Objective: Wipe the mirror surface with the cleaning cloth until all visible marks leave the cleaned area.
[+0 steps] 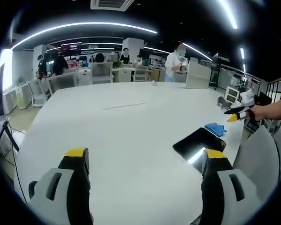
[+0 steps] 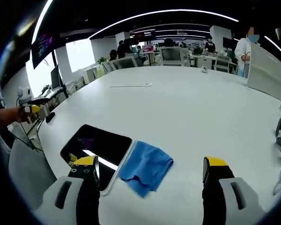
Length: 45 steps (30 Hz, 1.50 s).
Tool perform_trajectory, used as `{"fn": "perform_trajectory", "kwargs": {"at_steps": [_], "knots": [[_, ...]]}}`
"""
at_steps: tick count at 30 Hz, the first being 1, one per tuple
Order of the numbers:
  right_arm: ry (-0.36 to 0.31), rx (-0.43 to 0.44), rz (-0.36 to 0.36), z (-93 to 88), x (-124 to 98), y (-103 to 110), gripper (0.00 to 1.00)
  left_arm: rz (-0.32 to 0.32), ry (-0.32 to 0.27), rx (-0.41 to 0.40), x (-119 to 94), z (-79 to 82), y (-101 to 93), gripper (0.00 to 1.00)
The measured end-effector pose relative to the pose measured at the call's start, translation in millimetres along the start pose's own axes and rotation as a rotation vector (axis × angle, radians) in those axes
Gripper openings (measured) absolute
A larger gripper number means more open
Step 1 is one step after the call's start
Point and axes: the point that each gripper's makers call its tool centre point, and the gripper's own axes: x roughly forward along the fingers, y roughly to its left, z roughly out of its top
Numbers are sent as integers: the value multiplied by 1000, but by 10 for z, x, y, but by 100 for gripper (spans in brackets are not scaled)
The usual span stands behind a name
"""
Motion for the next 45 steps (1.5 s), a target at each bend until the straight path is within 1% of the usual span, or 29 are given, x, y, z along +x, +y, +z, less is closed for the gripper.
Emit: {"fn": "perform_trajectory", "kwargs": {"at_steps": [1,5,9,15,17,20,23,25,28,31,34,35,38,40,41,43,44,45], "knots": [[7,-3,5,-9,5,12,89,5,-10,-1,6,23,8,99],[9,-25,2,10,7,7,87,1,-12,-2,31,26,-7,99],[2,-12,-4,26,-14,20,85,-6,-14,0,50,24,-29,99],[12,-6,-12,-24,-30,27,80,-7,-21,-1,57,42,-37,99],[9,12,-6,-34,-30,54,78,-7,-19,0,59,37,-45,99],[13,13,-5,-50,-16,77,75,-11,-19,4,59,30,-67,99],[11,11,3,-21,7,142,73,-14,-10,6,61,3,-84,99],[15,10,6,-13,33,169,71,-17,-17,6,60,26,-97,99],[26,-1,5,1,98,183,64,-13,-28,0,61,44,-94,99],[39,14,1,-7,181,178,55,-17,-27,-2,66,10,-128,99],[60,48,-17,-56,315,164,45,-24,-17,-6,67,-50,-171,99],[62,47,-17,-61,336,160,39,-25,-17,-8,66,-54,-174,99],[103,34,-51,-140,448,151,31,-25,-14,-17,60,-90,-186,99],[122,20,-53,-181,517,169,25,-30,-8,-19,60,-113,-207,99],[125,19,-54,-189,538,183,24,-35,-4,-16,61,-128,-221,99],[138,-13,-81,-214,579,157,21,-35,-1,-16,61,-135,-219,99],[168,-17,-111,-261,591,106,19,-35,-3,-18,61,-133,-216,99],[171,-6,-112,-270,615,106,18,-35,-4,-19,60,-129,-214,99]]}}
